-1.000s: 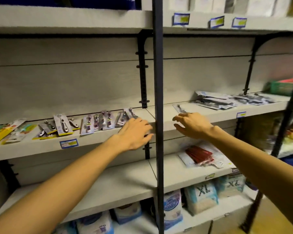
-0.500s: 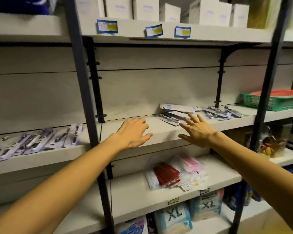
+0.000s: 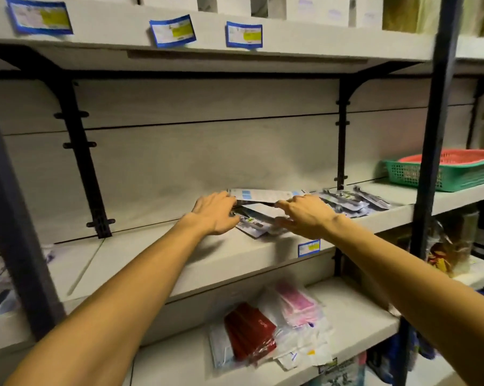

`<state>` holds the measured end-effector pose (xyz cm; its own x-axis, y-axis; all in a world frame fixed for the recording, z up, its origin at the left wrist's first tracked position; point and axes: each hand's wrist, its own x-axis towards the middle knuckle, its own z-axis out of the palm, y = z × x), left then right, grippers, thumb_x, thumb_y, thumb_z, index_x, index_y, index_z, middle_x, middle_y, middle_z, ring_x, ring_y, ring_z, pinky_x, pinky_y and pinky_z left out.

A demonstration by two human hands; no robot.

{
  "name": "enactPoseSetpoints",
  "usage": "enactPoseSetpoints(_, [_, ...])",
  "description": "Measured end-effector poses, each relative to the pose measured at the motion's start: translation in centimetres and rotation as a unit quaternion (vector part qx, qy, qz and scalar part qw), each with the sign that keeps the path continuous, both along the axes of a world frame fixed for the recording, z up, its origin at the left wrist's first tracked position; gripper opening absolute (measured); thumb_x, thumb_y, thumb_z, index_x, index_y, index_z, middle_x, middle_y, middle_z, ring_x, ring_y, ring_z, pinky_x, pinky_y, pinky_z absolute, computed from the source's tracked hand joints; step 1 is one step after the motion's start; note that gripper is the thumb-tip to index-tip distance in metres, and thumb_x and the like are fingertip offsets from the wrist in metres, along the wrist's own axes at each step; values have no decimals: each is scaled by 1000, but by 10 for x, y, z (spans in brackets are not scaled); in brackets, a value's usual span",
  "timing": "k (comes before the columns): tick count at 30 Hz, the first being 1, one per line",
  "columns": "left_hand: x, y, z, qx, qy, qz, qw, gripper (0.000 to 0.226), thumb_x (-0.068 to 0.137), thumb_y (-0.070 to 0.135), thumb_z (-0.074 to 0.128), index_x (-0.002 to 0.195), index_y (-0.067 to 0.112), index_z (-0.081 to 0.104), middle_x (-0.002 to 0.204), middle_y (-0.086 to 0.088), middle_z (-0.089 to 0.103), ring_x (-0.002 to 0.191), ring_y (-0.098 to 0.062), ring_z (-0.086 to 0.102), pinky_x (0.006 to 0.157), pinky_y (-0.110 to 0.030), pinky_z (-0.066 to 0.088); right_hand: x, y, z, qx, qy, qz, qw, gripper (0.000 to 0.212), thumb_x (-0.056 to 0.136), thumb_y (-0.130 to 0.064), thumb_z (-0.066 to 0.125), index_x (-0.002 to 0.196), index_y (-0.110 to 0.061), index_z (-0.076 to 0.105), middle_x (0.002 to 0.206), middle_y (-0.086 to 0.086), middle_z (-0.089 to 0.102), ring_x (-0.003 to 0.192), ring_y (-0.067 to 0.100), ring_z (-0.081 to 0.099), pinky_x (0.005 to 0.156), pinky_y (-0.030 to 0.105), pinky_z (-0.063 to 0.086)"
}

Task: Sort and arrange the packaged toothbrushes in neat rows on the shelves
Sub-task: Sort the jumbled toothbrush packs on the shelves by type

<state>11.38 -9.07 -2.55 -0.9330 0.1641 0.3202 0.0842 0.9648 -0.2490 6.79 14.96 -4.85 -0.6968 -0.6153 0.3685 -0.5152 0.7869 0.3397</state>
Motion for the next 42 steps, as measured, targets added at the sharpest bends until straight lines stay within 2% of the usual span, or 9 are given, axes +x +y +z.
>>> enactPoseSetpoints(4, [-58, -3, -3, -30, 12, -8, 999, 37, 94, 40, 49, 123, 17, 55, 127, -7, 55, 114, -29, 54, 90, -41, 44, -63, -6, 10, -8, 4, -4, 1000, 37, 99, -41, 48, 130, -21, 53, 113, 7, 69, 93, 30, 66, 70, 37, 55])
enactPoseSetpoints(11, [-132, -15, -28, 3, 51, -4, 999, 50, 93, 25, 49, 142, 17, 44, 146, -6, 45, 131, -26, 44, 108, -39, 35, -157, -11, -8, -33, -69, -28, 997, 68, 89, -22, 62, 151, -18, 33, 142, 9, 50, 126, 29, 48, 97, 39, 48])
enactPoseSetpoints(18, [-171, -18, -28, -58, 64, -33, 996, 27, 91, 21, 48, 114, 24, 62, 119, 2, 67, 107, -23, 61, 86, -36, 47, -222, -8, -12, -240, -218, 12, 946, 47, 100, -27, 48, 146, -20, 46, 142, 5, 59, 125, 28, 57, 97, 32, 44])
enactPoseSetpoints(25, [-132, -39, -26, -8, 186, -94, 978, 23, 89, 26, 53, 107, 27, 68, 96, 8, 73, 84, -19, 66, 61, -29, 50, -258, 2, -12, -232, -279, 70, 929, 38, 100, -19, 52, 137, -12, 58, 137, 9, 62, 121, 28, 59, 101, 32, 45])
enactPoseSetpoints(31, [-86, -51, -30, 175, 175, 2, 969, 12, 91, 26, 63, 99, 29, 71, 91, 13, 73, 79, -16, 70, 72, -37, 57, -266, 3, -22, -185, -218, 93, 954, 42, 89, -29, 65, 131, -24, 63, 131, 2, 65, 115, 28, 61, 94, 35, 50])
enactPoseSetpoints(34, [-78, -39, -44, 291, 165, 50, 941, 12, 89, 17, 73, 95, 28, 73, 79, 12, 69, 69, -13, 65, 68, -34, 53, -265, 5, -25, -176, -150, 106, 967, 31, 93, -36, 62, 122, -28, 67, 121, 0, 70, 108, 29, 64, 88, 39, 52])
enactPoseSetpoints(37, [-70, -28, -51, 437, 149, 50, 886, 12, 88, 6, 73, 94, 15, 74, 75, 5, 67, 69, -12, 58, 68, -30, 46, -265, 9, -23, -232, -193, 149, 942, 25, 97, -33, 58, 112, -15, 68, 107, 9, 72, 95, 33, 65, 79, 40, 52])
enactPoseSetpoints(39, [-60, -19, -52, 550, 146, 44, 821, 12, 87, 1, 72, 96, 9, 72, 78, -2, 70, 67, -12, 59, 66, -27, 48, -260, 11, -17, -315, -266, 196, 890, 28, 99, -30, 58, 99, -4, 68, 87, 11, 68, 76, 29, 58, 72, 39, 48])
enactPoseSetpoints(42, [-43, -5, -52, 668, 170, 25, 724, 17, 89, 5, 69, 106, 4, 70, 84, -4, 72, 67, -11, 62, 62, -20, 53, -239, 9, 2, -496, -392, 204, 748, 27, 98, -27, 60, 95, -3, 72, 78, 5, 59, 67, 16, 51, 68, 31, 43])
